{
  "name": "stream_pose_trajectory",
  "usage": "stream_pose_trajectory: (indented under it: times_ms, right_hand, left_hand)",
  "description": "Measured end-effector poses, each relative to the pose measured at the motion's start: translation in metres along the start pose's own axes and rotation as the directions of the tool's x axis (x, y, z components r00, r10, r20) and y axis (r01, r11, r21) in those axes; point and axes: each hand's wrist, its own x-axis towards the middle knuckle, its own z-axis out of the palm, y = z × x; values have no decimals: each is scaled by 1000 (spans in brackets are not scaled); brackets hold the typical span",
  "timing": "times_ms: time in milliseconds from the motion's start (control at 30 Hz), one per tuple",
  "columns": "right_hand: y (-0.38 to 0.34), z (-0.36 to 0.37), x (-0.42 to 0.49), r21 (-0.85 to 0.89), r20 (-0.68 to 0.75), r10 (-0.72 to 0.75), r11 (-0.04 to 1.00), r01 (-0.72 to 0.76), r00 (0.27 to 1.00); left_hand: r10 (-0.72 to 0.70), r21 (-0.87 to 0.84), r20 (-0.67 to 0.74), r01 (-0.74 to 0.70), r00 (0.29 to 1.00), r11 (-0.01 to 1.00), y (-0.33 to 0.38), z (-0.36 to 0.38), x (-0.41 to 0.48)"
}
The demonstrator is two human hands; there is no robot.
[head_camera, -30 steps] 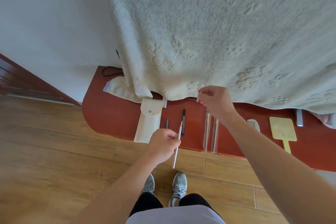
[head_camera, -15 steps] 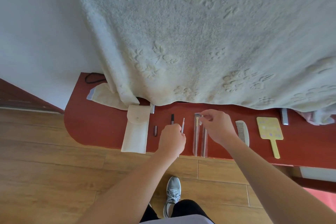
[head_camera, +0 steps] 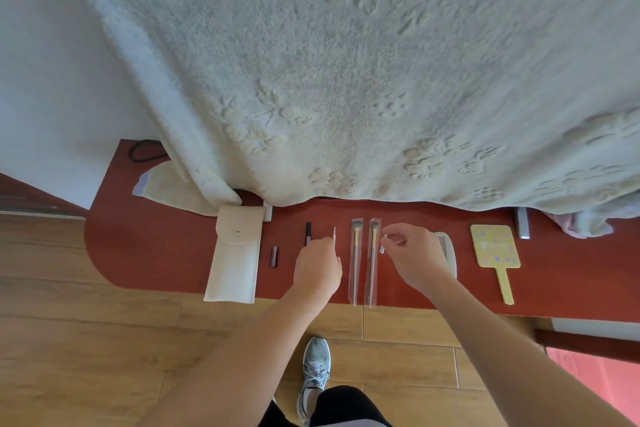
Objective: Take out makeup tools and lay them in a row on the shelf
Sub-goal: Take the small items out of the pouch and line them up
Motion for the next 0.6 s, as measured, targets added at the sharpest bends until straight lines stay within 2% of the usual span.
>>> stream_pose_trajectory:
  times_ms: [200, 400, 600]
  right_hand:
    - [-22, 10, 8, 7, 5, -72, 997, 72, 997]
    - [-68, 50, 18, -43, 122, -162, 985, 168, 979]
    - [-109, 107, 41, -284, 240, -205, 920, 271, 949]
  left_hand:
    - [-1, -126, -77, -9, 997, 992, -10, -9, -10]
    - [-127, -222, -204, 80, 971, 972, -54, -44, -49]
    - [-210, -228, -214, 160, 954, 960, -112, -70, -84]
